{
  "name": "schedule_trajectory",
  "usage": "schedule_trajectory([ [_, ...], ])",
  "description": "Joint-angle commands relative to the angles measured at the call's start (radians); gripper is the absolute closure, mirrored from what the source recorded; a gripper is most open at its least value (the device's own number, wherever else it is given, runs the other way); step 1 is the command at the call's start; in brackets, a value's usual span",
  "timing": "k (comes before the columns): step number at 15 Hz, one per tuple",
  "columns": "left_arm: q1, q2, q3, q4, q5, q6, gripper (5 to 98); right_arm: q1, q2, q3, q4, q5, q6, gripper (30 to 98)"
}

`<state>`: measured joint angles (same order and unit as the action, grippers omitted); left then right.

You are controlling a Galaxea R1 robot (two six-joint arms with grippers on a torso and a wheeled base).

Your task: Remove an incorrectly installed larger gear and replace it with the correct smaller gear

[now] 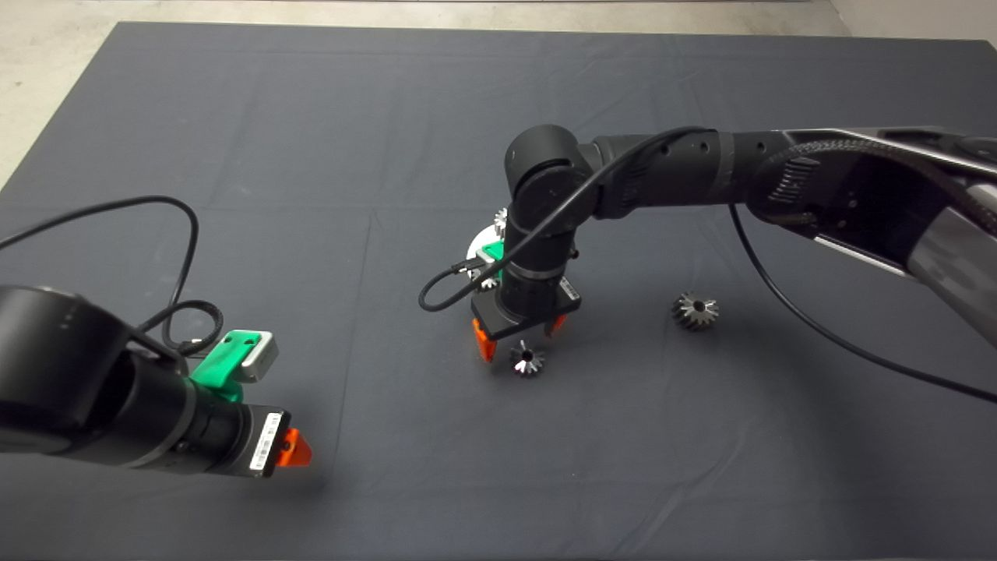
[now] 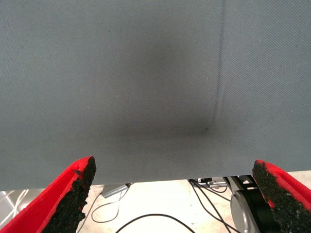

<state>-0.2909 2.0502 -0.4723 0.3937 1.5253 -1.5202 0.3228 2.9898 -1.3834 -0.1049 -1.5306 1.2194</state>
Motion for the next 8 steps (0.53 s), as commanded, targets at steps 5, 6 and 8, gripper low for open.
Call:
schedule_trajectory([
  [5, -0.001, -0.003, 0.005, 0.022, 0.039, -0.009, 19.7, -0.037, -0.025, 0.04, -0.125, -0.097, 0.008, 49.6],
  [6, -0.001, -0.003, 0.005, 0.022, 0.039, -0.009, 19.7, -0.039, -0.039, 0.095, -0.168, -0.097, 0.017, 49.6],
  [8, -0.001, -0.008, 0.008, 0.022, 0.041, -0.009, 19.7, -0.039, -0.041, 0.132, -0.208, -0.097, 0.035, 49.5],
])
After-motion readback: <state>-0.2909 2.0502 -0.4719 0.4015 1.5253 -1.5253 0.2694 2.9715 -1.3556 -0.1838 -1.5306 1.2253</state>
